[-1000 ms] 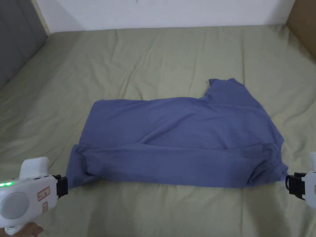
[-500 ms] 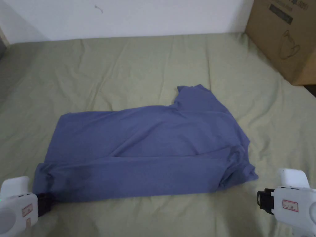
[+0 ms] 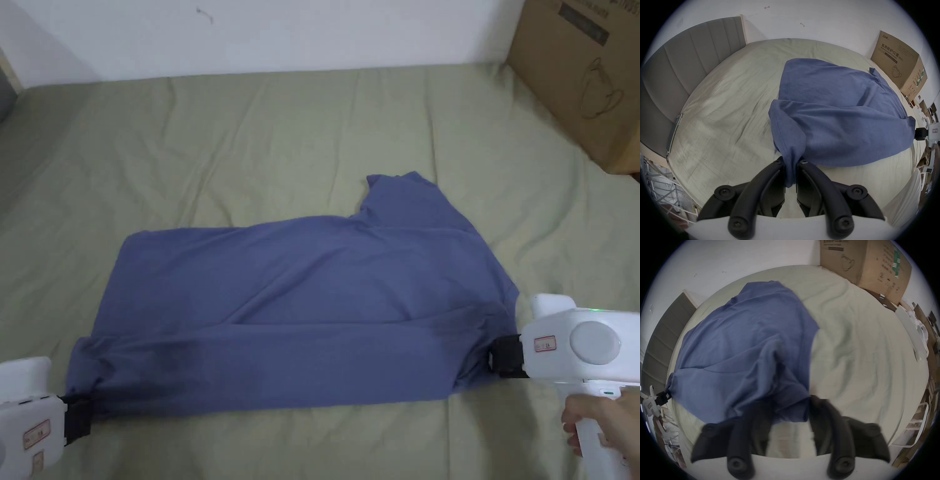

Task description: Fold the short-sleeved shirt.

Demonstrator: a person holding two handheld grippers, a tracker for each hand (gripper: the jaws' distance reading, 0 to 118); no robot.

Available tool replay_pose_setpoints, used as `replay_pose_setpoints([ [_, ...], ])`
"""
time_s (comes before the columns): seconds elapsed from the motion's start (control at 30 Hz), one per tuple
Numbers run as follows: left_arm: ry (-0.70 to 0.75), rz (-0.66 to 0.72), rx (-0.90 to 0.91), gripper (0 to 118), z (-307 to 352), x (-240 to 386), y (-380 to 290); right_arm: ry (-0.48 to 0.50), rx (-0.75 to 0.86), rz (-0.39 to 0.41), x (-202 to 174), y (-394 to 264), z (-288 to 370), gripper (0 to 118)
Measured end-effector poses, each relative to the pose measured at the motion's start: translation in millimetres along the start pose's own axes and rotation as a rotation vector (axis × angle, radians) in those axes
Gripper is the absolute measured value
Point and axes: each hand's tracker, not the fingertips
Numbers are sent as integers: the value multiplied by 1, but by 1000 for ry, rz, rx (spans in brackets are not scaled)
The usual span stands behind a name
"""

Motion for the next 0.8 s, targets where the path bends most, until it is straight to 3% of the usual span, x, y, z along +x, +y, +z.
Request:
replay_pose_setpoints([
  [0.03,-1,1,-2,10,0,0,1,-13,-4,16,-6,0,-1,18],
  [0.07,0,-1,0,10,1,1,1,-41,3,41,-10,-1,-1,10],
  [0.13,3,-9,3,10,3,2,3,-59,4,54,-15,-1,-1,7],
  [0.37,-18,-20,28,10,28,-2,2,-51,93,-22,11,-18,45,6],
  [0.43,-31,-26,43,10,42,-2,-1,2,110,-76,24,-26,60,6],
  [0.8,-12,-131,-39,10,73,15,-67,-45,47,-92,58,-117,88,6],
])
